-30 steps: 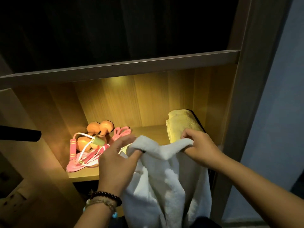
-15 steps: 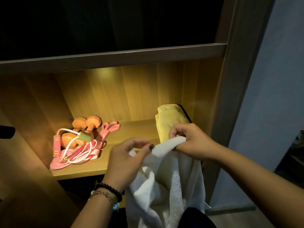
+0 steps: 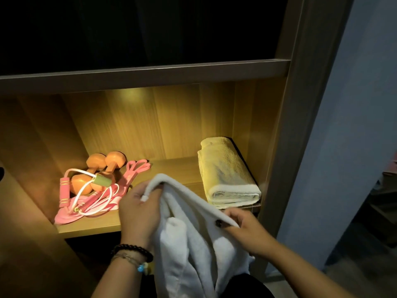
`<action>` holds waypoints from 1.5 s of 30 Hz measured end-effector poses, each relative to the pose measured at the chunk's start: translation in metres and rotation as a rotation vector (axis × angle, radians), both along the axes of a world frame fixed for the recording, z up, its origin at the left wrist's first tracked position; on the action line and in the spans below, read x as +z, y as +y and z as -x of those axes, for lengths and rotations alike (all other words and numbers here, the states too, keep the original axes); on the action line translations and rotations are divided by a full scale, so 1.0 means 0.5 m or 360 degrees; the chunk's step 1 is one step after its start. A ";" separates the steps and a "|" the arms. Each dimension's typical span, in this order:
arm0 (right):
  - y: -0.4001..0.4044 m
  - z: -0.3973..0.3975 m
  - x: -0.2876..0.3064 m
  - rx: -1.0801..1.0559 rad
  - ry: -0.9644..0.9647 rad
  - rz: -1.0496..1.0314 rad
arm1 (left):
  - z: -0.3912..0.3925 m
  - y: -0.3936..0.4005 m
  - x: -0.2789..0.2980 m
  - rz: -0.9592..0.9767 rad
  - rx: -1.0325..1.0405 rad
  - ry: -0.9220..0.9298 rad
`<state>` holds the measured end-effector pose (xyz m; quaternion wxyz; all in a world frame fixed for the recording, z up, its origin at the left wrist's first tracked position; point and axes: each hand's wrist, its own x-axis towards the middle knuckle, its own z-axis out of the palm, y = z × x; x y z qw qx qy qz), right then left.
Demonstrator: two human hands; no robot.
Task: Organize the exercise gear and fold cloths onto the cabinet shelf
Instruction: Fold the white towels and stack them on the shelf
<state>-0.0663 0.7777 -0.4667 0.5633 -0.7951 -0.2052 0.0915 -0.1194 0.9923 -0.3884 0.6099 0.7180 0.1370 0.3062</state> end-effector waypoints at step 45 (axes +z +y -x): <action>0.167 0.079 0.082 -0.0642 0.0485 -0.0723 | 0.035 0.000 -0.074 0.0505 0.0524 -0.0160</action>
